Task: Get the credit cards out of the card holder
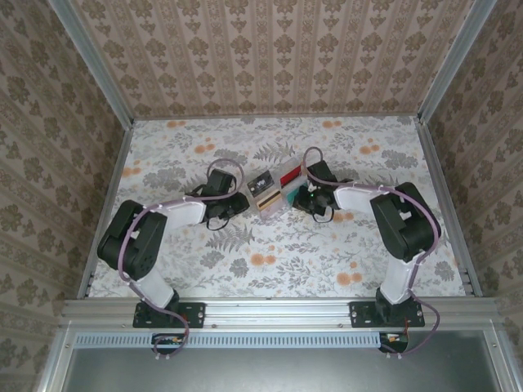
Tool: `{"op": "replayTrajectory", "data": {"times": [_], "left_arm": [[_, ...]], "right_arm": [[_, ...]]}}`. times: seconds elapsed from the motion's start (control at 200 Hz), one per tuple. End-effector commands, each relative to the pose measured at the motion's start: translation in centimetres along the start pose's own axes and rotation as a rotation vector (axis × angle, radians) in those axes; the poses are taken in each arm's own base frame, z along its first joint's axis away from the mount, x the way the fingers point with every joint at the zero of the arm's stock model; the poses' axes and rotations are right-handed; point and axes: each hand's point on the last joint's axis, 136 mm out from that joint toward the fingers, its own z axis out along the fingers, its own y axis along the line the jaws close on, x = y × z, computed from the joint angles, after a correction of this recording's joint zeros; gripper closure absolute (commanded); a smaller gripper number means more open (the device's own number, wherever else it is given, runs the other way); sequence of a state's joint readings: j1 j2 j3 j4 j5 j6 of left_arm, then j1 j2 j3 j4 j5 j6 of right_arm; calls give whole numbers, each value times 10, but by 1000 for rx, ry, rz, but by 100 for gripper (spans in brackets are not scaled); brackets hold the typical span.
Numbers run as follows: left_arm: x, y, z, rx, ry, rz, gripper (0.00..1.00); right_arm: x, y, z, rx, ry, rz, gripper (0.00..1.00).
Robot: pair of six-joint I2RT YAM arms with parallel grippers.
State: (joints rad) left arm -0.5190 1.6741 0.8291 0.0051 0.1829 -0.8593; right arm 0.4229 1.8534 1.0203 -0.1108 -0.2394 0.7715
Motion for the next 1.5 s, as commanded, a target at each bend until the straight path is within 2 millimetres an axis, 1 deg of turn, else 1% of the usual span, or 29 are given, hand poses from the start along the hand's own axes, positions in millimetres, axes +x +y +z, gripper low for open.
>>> {"op": "replayTrajectory", "data": {"times": [0.0,0.085,0.145,0.19,0.26,0.27,0.285,0.35,0.45,0.515,0.59,0.665,0.71,0.815,0.89,0.96,1.015,1.03,1.155,1.225,1.32,1.415,1.495], "left_arm": [[-12,1,0,-4,-12,28,75],[-19,7,-7,-21,-34,14,73],[-23,11,-15,-36,-49,9,69],[-23,14,-21,-55,-57,12,66],[-23,19,-33,-87,-76,26,60],[-29,26,-37,-99,-88,9,60],[-30,30,-39,-111,-94,3,58],[-32,38,-53,-139,-115,3,52],[-35,49,-74,-179,-139,-1,41],[-37,53,-87,-198,-152,0,35],[-39,55,-100,-217,-173,24,24],[-42,56,-112,-235,-197,52,16],[-43,59,-119,-251,-212,59,10],[-44,66,-130,-275,-230,59,0],[-43,69,-134,-277,-228,53,0],[-42,71,-136,-279,-225,49,0],[-40,72,-138,-277,-223,47,0],[-40,73,-138,-278,-222,46,0],[-37,75,-138,-273,-218,37,0],[-36,75,-137,-266,-210,33,0],[-35,74,-136,-258,-201,32,0],[-34,74,-134,-252,-196,30,0],[-35,74,-133,-248,-197,29,0]], "right_arm": [[-17,14,6,-17,-59,-9,80],[-19,12,-4,5,-76,-25,78],[-20,8,-16,30,-93,-38,74],[-22,5,-29,46,-111,-49,69],[-26,-9,-50,91,-146,-54,61],[-26,-11,-54,99,-153,-54,60],[-28,-15,-59,108,-165,-53,58],[-37,-34,-81,156,-208,-39,48],[-58,-77,-113,238,-271,34,31],[-70,-107,-130,310,-301,76,19],[-84,-135,-147,387,-334,102,7],[-96,-158,-157,444,-350,132,2],[-103,-170,-162,473,-357,156,0],[-121,-197,-166,526,-353,205,0],[-131,-216,-165,564,-331,238,0],[-135,-234,-161,617,-293,266,0],[-140,-242,-157,633,-277,270,0],[-136,-245,-156,642,-250,272,0],[-135,-256,-141,641,-174,285,0],[-130,-257,-129,615,-122,301,1],[-120,-248,-115,544,-68,311,3],[-105,-232,-108,499,-26,295,3],[-89,-212,-103,461,3,269,3]]}}
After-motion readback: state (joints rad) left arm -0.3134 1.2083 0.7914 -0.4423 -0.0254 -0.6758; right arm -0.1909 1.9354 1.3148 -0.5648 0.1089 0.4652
